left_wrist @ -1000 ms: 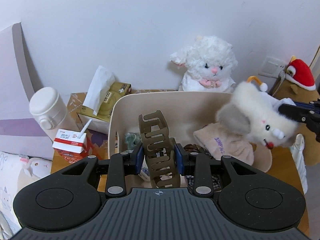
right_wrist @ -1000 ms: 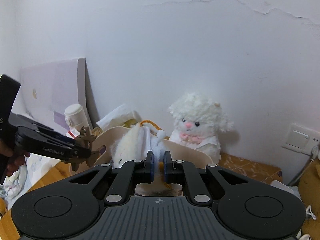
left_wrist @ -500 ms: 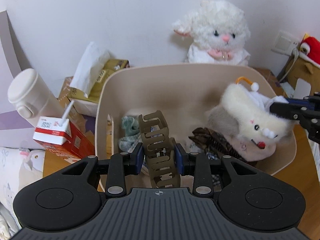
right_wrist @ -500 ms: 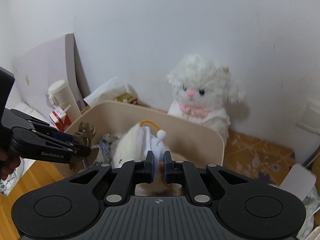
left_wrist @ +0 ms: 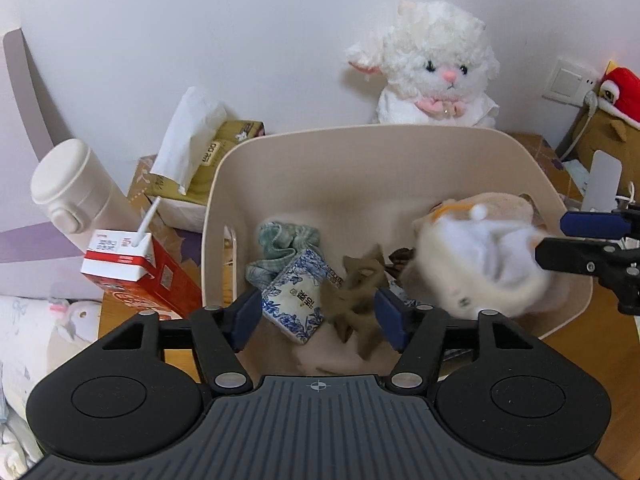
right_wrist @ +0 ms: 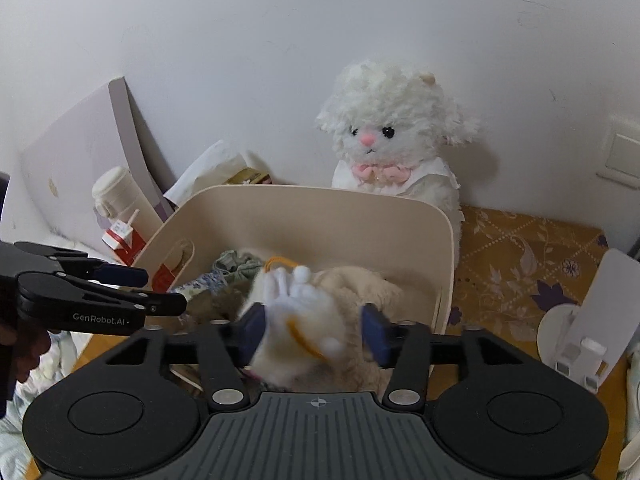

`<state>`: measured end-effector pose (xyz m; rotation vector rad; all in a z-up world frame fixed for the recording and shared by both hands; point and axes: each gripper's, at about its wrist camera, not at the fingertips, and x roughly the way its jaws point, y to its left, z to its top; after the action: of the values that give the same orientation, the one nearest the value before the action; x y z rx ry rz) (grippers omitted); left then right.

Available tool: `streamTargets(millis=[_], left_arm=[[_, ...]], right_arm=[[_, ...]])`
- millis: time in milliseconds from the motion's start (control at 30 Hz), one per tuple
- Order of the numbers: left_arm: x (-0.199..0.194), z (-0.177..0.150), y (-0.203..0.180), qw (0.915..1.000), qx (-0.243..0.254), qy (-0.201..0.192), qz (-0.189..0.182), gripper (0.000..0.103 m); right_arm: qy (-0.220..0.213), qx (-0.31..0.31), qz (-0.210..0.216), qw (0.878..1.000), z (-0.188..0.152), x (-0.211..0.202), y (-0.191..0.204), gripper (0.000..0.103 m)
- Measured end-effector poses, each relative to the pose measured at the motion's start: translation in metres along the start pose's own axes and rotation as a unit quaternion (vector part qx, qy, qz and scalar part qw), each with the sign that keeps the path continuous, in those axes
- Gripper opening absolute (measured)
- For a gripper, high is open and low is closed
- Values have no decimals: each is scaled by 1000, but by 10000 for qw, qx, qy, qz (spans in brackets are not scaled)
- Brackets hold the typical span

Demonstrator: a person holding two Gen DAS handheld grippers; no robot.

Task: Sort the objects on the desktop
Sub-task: 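Lift both items over the beige basket and release them inside, then move both tools back toward the remaining items on the table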

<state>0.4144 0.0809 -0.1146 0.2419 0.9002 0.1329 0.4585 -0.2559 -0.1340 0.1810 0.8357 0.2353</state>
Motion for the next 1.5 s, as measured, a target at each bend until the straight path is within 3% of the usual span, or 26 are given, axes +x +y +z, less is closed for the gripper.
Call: streamTargets(millis=[67, 333, 500, 733, 1067, 1500], left_arm=[[-6, -1, 1, 9999, -40, -71, -114, 69], [-34, -9, 1, 9993, 58, -362, -78, 74], [-47, -20, 4, 9990, 82, -431, -54, 75], [-49, -44, 14, 9996, -145, -234, -50, 76], [-21, -82, 19, 9978, -295, 594, 74, 77], [18, -114, 22, 9890, -738, 1280, 6, 80]], right_arm=[[-16, 28, 7, 10000, -1, -4, 1, 65], [-271, 20, -169, 9995, -12, -33, 9, 98], [-343, -57, -232, 9991, -29, -48, 14, 103], [-287, 195, -297, 9990, -55, -64, 7, 103], [279, 123, -602, 9977, -95, -55, 4, 103], [1136, 229, -734, 9905, -144, -27, -3, 103]])
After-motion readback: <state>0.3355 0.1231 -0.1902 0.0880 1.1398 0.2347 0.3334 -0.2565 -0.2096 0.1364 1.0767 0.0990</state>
